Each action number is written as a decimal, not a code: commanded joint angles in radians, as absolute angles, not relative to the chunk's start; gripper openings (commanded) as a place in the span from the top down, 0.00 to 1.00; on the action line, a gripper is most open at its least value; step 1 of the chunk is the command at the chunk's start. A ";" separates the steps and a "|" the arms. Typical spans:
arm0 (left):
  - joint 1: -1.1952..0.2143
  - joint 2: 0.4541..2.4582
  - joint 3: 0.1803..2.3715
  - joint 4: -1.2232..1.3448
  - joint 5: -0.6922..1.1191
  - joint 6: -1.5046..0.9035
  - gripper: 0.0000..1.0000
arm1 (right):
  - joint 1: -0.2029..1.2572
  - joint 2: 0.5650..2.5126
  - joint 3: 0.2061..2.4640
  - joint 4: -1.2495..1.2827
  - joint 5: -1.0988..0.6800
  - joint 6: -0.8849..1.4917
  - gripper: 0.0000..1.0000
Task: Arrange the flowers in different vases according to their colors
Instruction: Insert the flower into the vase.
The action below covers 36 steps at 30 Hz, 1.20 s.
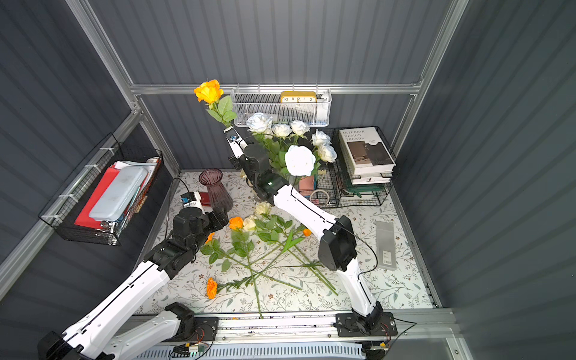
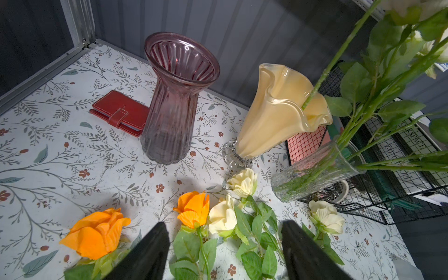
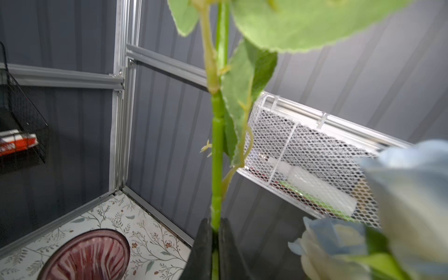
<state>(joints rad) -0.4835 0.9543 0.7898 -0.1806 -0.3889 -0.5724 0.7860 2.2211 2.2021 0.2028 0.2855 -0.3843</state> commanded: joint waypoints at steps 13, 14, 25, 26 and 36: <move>-0.476 0.942 0.788 -0.179 -0.344 -0.552 0.18 | 0.834 2.060 1.950 0.273 0.350 -0.368 0.16; -0.475 0.943 0.788 -0.179 -0.341 -0.554 0.18 | 0.836 2.039 1.920 0.277 0.346 -0.361 0.16; -0.475 0.922 0.799 -0.204 -0.340 -0.588 0.13 | 0.890 1.790 1.593 0.139 0.158 -0.209 0.14; -0.475 0.926 0.801 -0.206 -0.332 -0.592 0.13 | 0.895 1.771 1.561 0.122 0.133 -0.186 0.14; -0.476 0.897 0.769 -0.230 -0.335 -0.648 0.12 | 0.971 1.631 1.255 -0.008 0.000 0.032 0.17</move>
<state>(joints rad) -0.4835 0.9188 0.7872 -0.2043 -0.3332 -0.6189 0.9535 1.6611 1.2980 0.0540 0.0532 -0.0765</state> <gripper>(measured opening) 0.879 0.837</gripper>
